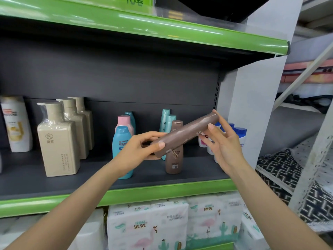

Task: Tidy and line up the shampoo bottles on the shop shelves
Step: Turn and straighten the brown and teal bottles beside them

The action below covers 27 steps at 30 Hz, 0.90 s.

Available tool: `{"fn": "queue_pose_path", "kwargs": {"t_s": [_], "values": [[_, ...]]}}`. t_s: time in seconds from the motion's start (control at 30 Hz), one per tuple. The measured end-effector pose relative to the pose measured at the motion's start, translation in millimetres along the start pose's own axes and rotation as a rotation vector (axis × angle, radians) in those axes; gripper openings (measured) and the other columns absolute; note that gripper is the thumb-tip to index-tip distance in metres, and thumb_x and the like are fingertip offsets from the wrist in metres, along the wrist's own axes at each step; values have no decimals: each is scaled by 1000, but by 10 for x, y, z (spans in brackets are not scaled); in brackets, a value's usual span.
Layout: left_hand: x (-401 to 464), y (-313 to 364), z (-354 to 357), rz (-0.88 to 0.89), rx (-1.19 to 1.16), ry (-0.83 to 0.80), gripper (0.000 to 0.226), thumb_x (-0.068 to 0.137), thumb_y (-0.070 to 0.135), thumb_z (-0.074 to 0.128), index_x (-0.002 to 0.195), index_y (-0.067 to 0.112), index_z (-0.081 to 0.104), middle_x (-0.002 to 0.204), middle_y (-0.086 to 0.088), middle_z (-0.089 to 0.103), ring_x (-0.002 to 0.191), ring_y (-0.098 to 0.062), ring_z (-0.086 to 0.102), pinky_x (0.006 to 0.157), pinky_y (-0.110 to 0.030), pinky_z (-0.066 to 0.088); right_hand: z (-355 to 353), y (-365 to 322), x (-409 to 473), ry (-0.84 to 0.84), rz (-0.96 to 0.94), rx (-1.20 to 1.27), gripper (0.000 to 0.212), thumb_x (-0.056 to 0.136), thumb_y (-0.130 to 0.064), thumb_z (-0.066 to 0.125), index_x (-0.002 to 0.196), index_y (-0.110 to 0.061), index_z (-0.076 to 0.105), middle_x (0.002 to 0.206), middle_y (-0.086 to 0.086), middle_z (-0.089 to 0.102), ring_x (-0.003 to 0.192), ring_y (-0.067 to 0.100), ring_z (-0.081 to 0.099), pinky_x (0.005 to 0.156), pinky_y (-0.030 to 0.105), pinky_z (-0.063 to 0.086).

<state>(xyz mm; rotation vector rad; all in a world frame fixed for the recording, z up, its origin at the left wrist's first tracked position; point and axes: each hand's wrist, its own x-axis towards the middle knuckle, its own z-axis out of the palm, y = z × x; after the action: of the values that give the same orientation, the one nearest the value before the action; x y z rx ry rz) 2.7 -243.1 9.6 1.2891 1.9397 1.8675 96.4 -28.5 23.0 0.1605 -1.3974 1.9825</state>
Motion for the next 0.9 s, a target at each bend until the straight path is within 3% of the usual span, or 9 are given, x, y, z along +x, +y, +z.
{"fn": "queue_pose_path", "kwargs": {"t_s": [0.17,0.3,0.43,0.53,0.7,0.83,0.9], "values": [[109,-18,50,-71,19,-65,23,93,17,53,112,17,64,109,-15,64,96,-20,63,78,-33,57,26,-23,93,56,8,28,42,89,-7,58,128,-21,53,111,9,66,105,29,64,75,35,58],[243,-91,95,-92,122,-125,27,89,21,59,116,16,62,107,-20,65,93,-21,62,82,-35,57,-8,-123,214,76,-4,-74,35,88,-7,60,119,-23,59,106,10,68,99,26,67,73,35,59],[450,-110,152,-3,251,-74,20,84,16,68,101,27,68,94,-8,71,81,-13,64,75,-35,58,-69,-174,347,72,-32,-253,30,85,-10,64,106,-32,64,95,5,70,89,22,68,82,53,54],[652,-58,157,97,296,68,17,85,12,66,93,28,67,84,-3,71,71,-9,65,62,-23,52,-114,-205,474,36,-45,-376,34,85,-11,66,113,-29,64,96,5,71,91,17,68,77,40,59],[1022,-54,73,169,374,368,26,89,4,56,83,28,62,81,0,69,67,-9,63,64,-18,49,-217,-193,759,-53,-23,-563,39,83,-8,67,116,-28,62,96,0,70,87,10,68,72,30,59],[1364,-145,-10,79,583,355,20,88,1,54,96,16,65,91,2,67,81,-9,61,78,-16,43,-269,-102,1004,-114,24,-590,37,84,-5,66,114,-27,62,89,-5,68,78,5,67,61,19,57],[1509,-189,-24,38,653,313,20,88,3,56,102,13,66,99,-2,68,89,-13,61,82,-12,40,-287,9,1157,-123,31,-601,36,84,-5,67,112,-28,63,89,-3,68,83,8,66,66,27,59]]}}
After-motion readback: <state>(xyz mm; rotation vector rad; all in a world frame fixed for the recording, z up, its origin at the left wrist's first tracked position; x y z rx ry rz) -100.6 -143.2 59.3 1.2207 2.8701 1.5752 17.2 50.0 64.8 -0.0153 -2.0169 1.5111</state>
